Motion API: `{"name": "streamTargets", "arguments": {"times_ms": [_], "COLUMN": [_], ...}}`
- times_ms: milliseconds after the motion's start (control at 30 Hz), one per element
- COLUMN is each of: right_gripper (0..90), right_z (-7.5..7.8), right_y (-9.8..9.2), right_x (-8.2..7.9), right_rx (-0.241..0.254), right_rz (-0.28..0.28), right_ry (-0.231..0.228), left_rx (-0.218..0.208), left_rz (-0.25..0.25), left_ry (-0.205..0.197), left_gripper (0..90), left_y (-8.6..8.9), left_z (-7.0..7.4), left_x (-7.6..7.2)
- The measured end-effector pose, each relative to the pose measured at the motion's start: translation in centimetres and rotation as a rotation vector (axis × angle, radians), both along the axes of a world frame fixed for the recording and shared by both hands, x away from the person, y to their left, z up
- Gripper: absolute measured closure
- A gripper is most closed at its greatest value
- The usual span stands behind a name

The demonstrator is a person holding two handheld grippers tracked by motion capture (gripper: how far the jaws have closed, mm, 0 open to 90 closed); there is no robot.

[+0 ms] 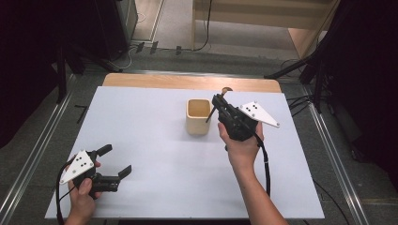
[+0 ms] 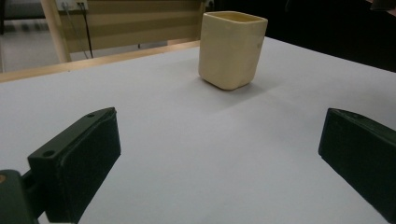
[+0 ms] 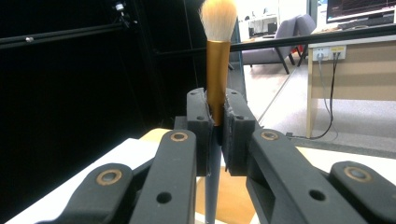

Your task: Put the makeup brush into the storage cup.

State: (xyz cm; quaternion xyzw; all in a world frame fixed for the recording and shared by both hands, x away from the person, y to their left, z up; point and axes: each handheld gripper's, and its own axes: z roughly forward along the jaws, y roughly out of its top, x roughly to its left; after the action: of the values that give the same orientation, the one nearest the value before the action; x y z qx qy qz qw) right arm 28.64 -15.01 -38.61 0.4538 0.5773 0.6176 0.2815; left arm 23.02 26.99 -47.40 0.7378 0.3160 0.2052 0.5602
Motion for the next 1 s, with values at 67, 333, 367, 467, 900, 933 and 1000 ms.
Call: {"name": "streamTargets", "arguments": {"times_ms": [67,333,367,467,900,933,1000], "right_gripper": [84.6,84.5,84.6,84.6,84.5,84.6,84.5], "right_z": [0.0,0.1,0.1,0.0,-0.7,-0.7,-0.9], "right_y": [0.0,0.4,0.4,0.4,0.9,0.9,0.9], "right_x": [0.2,1.2,1.3,1.8,3.1,3.2,3.4], "right_rx": [-0.003,-0.018,-0.019,-0.019,-0.040,-0.046,-0.047], "right_rz": [-0.004,-0.020,-0.020,-0.026,-0.047,-0.049,-0.053], "right_ry": [-0.006,-0.009,-0.009,-0.003,0.016,0.017,0.021], "left_rx": [-0.001,0.005,0.005,0.006,0.005,0.007,0.008], "left_rz": [0.000,-0.002,-0.003,-0.003,-0.006,-0.007,-0.006], "left_ry": [0.000,-0.001,-0.001,-0.005,-0.007,-0.007,-0.006], "left_gripper": [0.0,0.0,0.0,0.0,0.0,0.0,0.0], "left_y": [0.0,-0.1,-0.1,-0.1,-0.2,-0.2,-0.2], "left_z": [0.0,0.0,0.0,0.0,0.0,0.0,0.0], "left_x": [0.0,0.0,0.0,0.0,-0.1,-0.1,-0.1]}}
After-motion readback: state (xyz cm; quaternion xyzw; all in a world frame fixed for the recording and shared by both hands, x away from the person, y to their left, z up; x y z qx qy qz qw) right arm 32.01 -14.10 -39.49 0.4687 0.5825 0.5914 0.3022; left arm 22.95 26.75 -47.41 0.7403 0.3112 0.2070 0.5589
